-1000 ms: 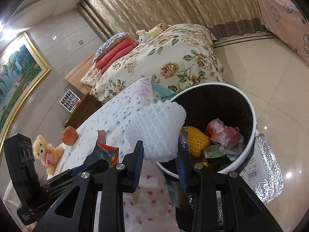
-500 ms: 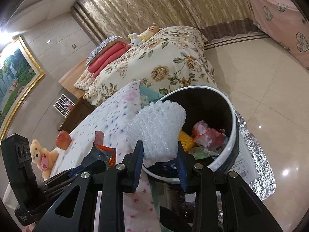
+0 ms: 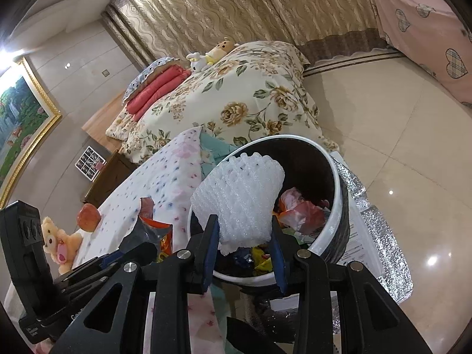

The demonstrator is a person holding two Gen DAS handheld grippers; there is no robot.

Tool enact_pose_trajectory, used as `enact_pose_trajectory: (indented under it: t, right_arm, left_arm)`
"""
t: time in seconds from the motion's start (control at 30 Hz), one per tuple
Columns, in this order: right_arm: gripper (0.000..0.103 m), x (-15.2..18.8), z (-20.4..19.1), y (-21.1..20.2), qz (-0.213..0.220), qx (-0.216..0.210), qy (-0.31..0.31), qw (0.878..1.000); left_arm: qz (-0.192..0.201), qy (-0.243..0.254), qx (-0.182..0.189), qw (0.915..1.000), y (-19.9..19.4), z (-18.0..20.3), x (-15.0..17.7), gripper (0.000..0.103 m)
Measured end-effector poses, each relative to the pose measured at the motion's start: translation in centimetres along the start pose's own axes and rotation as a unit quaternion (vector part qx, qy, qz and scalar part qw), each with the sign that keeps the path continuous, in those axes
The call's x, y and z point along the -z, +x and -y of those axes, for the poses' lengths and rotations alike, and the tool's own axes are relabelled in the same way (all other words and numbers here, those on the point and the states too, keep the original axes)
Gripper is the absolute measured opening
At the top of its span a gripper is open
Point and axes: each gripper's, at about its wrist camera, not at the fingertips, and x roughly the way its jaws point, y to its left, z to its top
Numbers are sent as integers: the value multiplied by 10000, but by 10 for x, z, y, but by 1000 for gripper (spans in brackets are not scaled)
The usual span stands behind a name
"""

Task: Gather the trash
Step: 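Hold the foam net and Ovaltine bag inside the bin opening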

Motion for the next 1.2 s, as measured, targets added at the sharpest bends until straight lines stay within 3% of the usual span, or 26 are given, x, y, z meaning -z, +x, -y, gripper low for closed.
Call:
enact_pose_trajectory:
  t: [1.2]
  right_arm:
    - [35,-15,21,16,-68,116,41,9999]
  left_arm:
    - [-153,167,-51,9997,28,17,-19,27]
